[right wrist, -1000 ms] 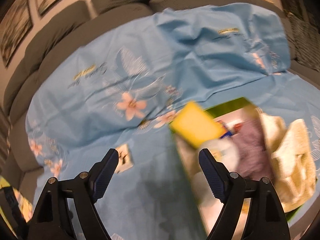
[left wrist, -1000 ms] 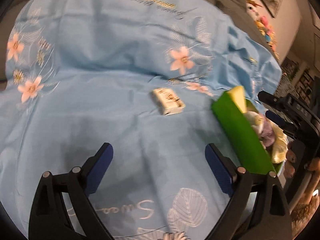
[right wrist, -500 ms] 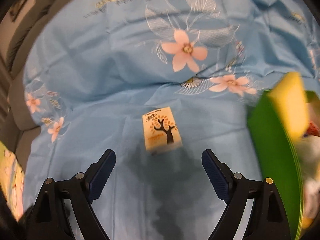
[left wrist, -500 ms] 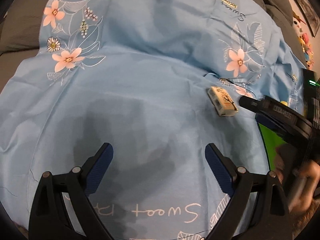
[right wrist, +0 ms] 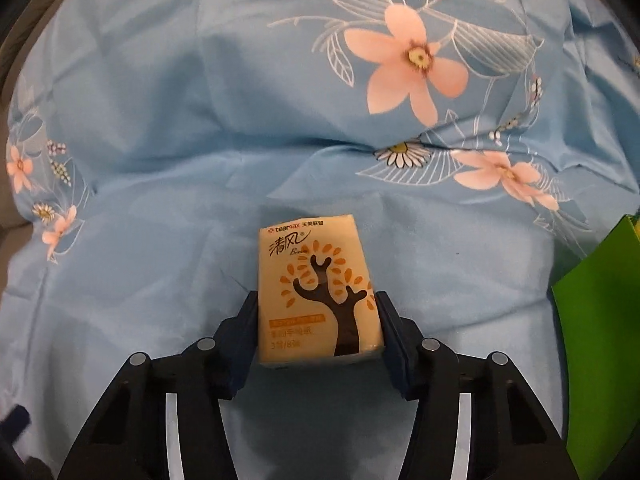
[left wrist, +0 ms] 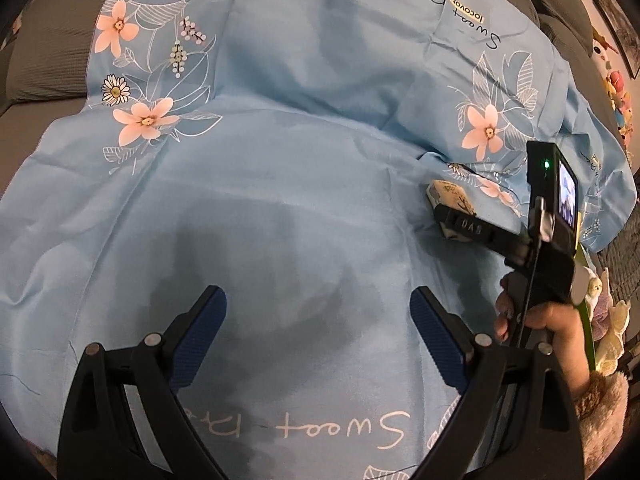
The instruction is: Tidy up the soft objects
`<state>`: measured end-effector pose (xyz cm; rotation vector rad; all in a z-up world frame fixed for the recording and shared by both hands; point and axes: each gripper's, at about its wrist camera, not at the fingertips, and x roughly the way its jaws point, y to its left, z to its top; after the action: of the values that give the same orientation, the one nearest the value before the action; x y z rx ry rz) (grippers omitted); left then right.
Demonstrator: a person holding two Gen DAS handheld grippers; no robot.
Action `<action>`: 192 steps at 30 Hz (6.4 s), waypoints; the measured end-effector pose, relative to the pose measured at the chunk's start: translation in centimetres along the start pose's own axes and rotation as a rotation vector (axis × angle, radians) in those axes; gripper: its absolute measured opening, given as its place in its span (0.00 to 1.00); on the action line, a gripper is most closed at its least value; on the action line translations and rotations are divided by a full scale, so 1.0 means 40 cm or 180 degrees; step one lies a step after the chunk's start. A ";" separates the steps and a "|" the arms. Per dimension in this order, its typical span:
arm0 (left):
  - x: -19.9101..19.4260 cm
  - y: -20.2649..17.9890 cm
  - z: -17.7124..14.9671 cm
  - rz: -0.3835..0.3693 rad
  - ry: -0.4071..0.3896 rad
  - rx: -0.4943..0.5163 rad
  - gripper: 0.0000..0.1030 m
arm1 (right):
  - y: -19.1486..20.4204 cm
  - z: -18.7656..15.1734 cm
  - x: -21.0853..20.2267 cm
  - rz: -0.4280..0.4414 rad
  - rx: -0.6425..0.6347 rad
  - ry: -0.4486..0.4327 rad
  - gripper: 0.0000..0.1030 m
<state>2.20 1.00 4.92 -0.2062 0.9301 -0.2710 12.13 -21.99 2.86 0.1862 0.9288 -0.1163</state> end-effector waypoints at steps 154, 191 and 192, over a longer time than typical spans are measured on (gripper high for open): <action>0.021 -0.786 -0.224 -0.1591 0.0591 0.1485 0.40 | -0.607 -0.314 -0.475 0.0325 0.1680 -0.0116 0.49; -0.233 -0.716 -0.206 -0.1399 -0.0277 0.1535 0.99 | -0.562 -0.317 -0.750 -0.0342 0.1574 -0.1158 0.90; -0.235 -0.716 -0.208 -0.1407 -0.0276 0.1549 0.99 | -0.563 -0.319 -0.752 -0.0355 0.1575 -0.1161 0.91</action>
<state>-13.90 -23.62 15.52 0.0300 0.7002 -0.8779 -19.80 -40.74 17.14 0.5522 0.5322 -0.4694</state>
